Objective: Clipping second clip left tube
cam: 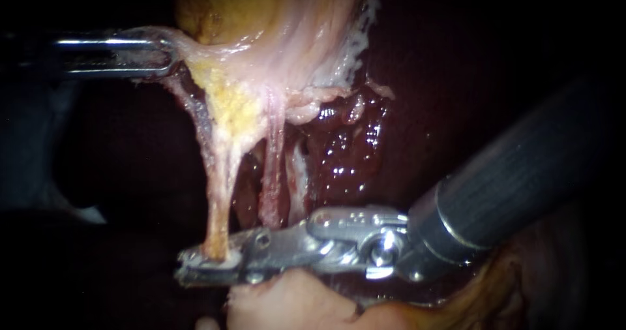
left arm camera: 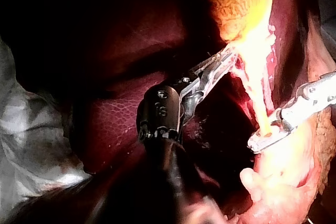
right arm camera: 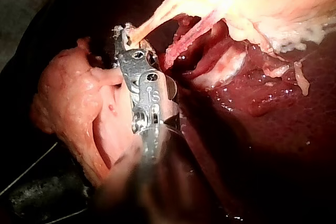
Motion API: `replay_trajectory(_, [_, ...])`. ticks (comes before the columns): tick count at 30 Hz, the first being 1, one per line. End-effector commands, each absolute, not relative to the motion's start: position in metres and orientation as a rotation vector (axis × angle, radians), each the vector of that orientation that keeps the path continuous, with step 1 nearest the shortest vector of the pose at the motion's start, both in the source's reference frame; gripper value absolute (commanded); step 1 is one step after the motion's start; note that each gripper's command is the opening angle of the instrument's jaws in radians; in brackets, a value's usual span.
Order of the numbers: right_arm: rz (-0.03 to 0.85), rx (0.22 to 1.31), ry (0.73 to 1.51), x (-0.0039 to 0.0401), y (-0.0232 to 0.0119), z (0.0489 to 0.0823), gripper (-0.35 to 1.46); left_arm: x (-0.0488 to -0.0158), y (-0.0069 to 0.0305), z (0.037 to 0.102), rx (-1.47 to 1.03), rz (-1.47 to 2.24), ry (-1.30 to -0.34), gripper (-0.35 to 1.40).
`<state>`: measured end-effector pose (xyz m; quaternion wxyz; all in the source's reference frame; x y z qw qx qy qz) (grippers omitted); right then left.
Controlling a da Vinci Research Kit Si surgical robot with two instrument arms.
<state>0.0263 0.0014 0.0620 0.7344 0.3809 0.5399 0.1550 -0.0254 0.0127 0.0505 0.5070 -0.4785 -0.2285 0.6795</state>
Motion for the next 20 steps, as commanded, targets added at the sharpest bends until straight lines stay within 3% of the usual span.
replay_trajectory(1, [0.350, 0.845, 1.180, 0.0263, 0.0013, 0.0620, -0.35, -0.0254, 0.0127, 0.0505, -1.153, 1.638, -0.551, -0.35])
replay_trajectory(8, [0.348, 0.852, 1.138, 0.0262, 0.0014, 0.0624, -0.35, -0.0254, 0.0127, 0.0506, -1.153, 1.638, -0.551, -0.35])
replay_trajectory(20, [0.353, 0.864, 1.135, 0.0260, 0.0017, 0.0628, -0.35, -0.0254, 0.0127, 0.0506, -1.153, 1.638, -0.551, -0.35])
